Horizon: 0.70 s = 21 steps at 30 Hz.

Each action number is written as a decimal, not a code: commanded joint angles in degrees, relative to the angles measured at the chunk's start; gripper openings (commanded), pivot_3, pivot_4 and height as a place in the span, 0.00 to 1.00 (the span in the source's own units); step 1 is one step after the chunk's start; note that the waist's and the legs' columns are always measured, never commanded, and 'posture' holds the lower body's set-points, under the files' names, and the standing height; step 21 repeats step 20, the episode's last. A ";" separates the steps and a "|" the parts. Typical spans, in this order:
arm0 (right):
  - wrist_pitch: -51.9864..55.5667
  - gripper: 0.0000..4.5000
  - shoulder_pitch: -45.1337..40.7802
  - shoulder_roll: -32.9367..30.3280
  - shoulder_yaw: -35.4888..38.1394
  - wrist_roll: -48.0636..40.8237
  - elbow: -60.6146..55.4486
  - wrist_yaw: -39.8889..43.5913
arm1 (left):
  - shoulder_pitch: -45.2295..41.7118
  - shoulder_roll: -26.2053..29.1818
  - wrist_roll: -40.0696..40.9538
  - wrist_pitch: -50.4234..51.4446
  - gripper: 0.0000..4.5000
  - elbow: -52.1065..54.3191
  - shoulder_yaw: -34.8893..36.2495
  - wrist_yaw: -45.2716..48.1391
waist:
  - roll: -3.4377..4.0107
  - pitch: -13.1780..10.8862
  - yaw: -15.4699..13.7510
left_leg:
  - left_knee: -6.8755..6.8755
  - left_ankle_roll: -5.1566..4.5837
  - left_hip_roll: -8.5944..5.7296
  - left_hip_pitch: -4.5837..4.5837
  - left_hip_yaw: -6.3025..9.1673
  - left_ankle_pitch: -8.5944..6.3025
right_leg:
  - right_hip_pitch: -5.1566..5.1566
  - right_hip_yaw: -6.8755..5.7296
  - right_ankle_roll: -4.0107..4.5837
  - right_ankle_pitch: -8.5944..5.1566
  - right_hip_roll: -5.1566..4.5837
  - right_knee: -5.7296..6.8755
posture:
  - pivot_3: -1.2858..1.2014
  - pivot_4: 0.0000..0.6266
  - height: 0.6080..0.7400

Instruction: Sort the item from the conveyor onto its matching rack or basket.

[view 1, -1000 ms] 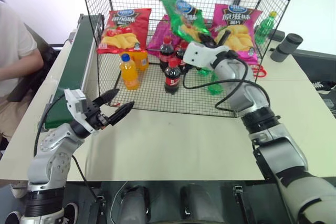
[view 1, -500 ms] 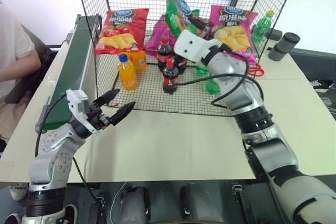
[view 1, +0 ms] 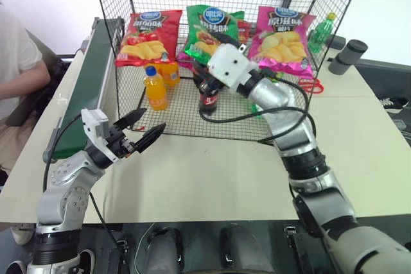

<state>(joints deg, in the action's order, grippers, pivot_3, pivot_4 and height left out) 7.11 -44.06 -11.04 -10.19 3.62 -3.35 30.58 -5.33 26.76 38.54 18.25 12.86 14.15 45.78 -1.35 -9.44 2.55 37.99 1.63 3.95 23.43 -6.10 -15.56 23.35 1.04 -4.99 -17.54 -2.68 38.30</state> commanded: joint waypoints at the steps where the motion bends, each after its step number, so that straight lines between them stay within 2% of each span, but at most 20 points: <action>1: 3.78 0.80 -0.83 0.68 6.08 -8.91 -5.27 0.58 | -0.31 0.52 -1.62 -0.79 1.00 1.71 0.32 -1.78 | 0.00 0.00 -0.13 | 0.01 -0.01 0.00 -0.01 0.01 -0.01 | -0.02 -0.02 0.00 0.00 -0.03 0.00 | 0.52 0.24 1.00; 4: 13.01 0.80 0.83 2.57 11.81 -23.86 -11.77 1.97 | -0.02 1.14 -2.16 0.66 1.00 2.46 0.55 -3.49 | 0.00 0.00 -0.37 | 0.04 -0.04 -0.01 -0.01 0.13 -0.02 | -0.12 -0.11 0.00 0.01 -0.12 0.00 | 0.52 0.24 1.00; 6: 18.10 0.80 4.81 -0.57 13.18 -29.73 -16.18 5.38 | 0.79 2.30 -2.49 2.11 1.00 3.01 1.16 -4.59 | -0.01 0.01 -0.36 | 0.03 -0.07 0.00 0.00 0.14 -0.04 | -0.12 -0.11 0.00 0.01 -0.12 -0.02 | 0.52 0.24 1.00; 9: 24.89 0.80 15.16 -9.27 16.18 -38.05 -23.89 11.93 | 3.12 4.69 -2.68 3.28 1.00 2.69 3.05 -4.64 | -0.02 0.01 -0.54 | -0.04 -0.11 0.03 0.00 0.16 -0.07 | -0.17 -0.14 0.01 0.01 -0.13 -0.17 | 0.52 0.24 1.00; 11: 29.52 0.80 25.88 -17.20 20.42 -44.28 -29.20 17.17 | 4.78 6.93 -1.69 3.55 1.00 1.49 5.47 -3.04 | -0.02 0.01 -0.89 | -0.07 -0.22 0.01 0.02 0.14 -0.13 | -0.18 -0.13 0.00 0.00 -0.21 -0.27 | 0.52 0.24 1.00; 13: 28.75 0.80 34.50 -23.98 23.02 -44.70 -31.43 22.15 | 5.86 8.75 -0.91 3.62 1.00 0.32 7.19 -1.27 | 0.02 -0.02 -1.39 | -0.09 -0.29 -0.02 0.05 0.10 -0.17 | -0.17 -0.12 0.00 -0.02 -0.26 -0.35 | 0.52 0.24 1.00; 15: 28.13 0.80 39.72 -27.92 26.58 -45.15 -28.97 24.29 | 6.81 10.05 -0.95 3.89 1.00 -0.37 8.17 -0.51 | 0.03 -0.02 -1.18 | -0.08 -0.29 -0.04 0.00 0.06 -0.17 | -0.17 -0.11 0.00 -0.01 -0.24 -0.34 | 0.52 0.24 1.00; 18: 23.01 0.80 47.43 -31.12 30.08 -41.66 -23.57 28.42 | 8.45 12.04 -4.42 3.06 1.00 -2.52 8.03 -0.53 | -0.01 -0.01 -1.42 | -0.02 -0.28 -0.04 -0.23 0.10 -0.16 | -0.39 -0.05 0.26 -0.09 -0.14 -0.32 | 0.52 0.24 1.00; 21: 19.96 0.80 50.25 -30.96 30.03 -40.06 -21.42 29.23 | 8.51 13.03 -5.23 1.71 1.00 -4.42 7.63 1.52 | -0.02 -0.01 -1.52 | 0.00 -0.28 -0.05 -0.51 0.11 -0.16 | -0.68 -0.05 0.32 -0.12 -0.13 -0.37 | 0.52 0.24 1.00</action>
